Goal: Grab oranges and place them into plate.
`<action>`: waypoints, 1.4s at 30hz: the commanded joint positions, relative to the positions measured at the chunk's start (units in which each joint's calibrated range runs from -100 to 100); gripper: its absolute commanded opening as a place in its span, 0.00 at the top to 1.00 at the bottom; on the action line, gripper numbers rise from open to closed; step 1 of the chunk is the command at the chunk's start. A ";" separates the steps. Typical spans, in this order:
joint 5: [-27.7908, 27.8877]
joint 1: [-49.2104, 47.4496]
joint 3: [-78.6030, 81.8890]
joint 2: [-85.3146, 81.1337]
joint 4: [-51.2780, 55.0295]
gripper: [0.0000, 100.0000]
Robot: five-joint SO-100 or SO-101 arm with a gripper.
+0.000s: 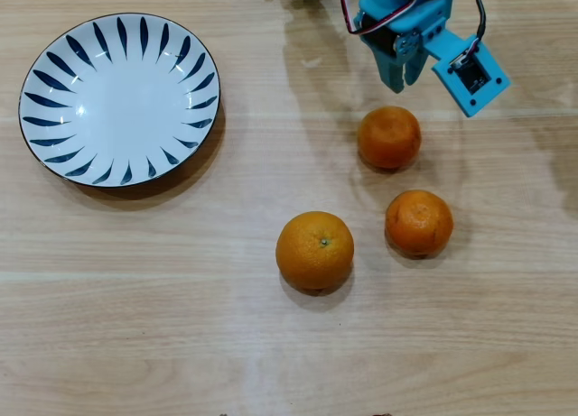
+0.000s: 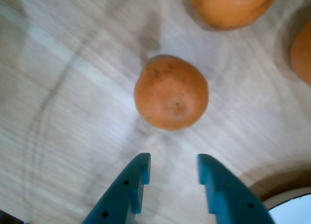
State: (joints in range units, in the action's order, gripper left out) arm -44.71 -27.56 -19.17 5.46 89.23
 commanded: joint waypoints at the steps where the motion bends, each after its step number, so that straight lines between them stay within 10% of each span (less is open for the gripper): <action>1: -3.49 -1.06 -3.06 0.88 -0.58 0.79; 12: -15.62 -5.26 -3.69 5.87 -0.66 0.64; 28: -15.98 -5.90 -3.78 8.74 -0.66 0.63; 42: -16.04 -5.98 -3.87 12.29 -3.76 0.38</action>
State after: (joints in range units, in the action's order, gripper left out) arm -60.46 -33.90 -20.32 16.55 86.99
